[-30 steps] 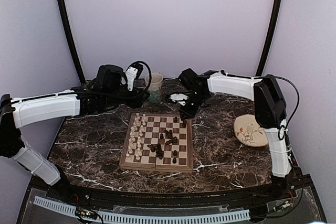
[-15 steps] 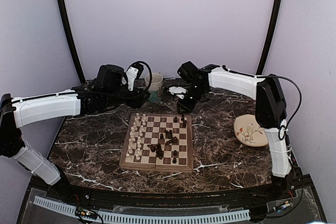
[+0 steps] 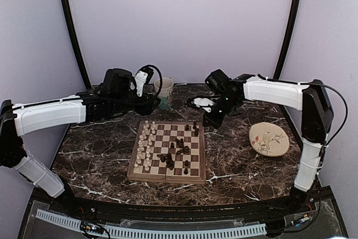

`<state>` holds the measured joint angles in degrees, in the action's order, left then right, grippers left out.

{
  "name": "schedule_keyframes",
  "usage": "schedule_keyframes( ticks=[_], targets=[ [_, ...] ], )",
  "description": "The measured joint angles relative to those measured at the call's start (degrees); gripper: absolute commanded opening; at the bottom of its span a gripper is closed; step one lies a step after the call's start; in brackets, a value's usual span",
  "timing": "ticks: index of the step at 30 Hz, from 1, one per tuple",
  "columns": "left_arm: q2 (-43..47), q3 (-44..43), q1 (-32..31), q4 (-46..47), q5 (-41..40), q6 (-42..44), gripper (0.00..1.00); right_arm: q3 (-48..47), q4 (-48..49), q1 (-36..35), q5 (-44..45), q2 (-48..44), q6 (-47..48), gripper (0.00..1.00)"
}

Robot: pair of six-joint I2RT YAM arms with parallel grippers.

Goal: Set up the chess pieces on the board
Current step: Adjust the knight at b8.

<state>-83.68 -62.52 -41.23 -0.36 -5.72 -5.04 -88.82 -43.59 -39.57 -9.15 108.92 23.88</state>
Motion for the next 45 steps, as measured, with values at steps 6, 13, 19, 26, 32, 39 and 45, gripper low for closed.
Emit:
schedule_keyframes(
  ticks=[6, 13, 19, 26, 32, 39, 45],
  targets=[
    [0.0, -0.1, 0.0, 0.0, 0.6, 0.0, 0.55, 6.6, 3.7, 0.2, -3.5, 0.0, 0.5, 0.00],
    [0.0, -0.1, 0.0, 0.0, 0.6, 0.0, 0.55, 6.9, 6.7, 0.3, -6.5, 2.0, 0.5, 0.00],
    [0.0, -0.1, 0.0, -0.2, 0.7, 0.0, 0.55, 5.9, 7.9, 0.3, -6.7, 5.3, 0.7, 0.00],
    [-0.3, -0.2, 0.0, -0.3, 0.8, 0.0, 0.55, 5.5, 8.1, 0.3, -5.8, 5.9, 0.9, 0.00],
    [-1.2, -0.4, 0.0, -0.7, 1.1, 0.0, 0.55, 4.0, 8.5, 0.3, -5.7, 7.0, 1.0, 0.00],
    [-1.5, -0.4, 0.0, -1.0, 1.4, 0.0, 0.55, 3.1, 8.6, 0.3, -5.4, 8.2, 1.1, 0.00],
    [-1.6, -0.5, 0.0, -1.1, 1.7, 0.1, 0.55, 3.2, 8.5, 0.3, -5.4, 8.2, 1.1, 0.00]
  ],
)
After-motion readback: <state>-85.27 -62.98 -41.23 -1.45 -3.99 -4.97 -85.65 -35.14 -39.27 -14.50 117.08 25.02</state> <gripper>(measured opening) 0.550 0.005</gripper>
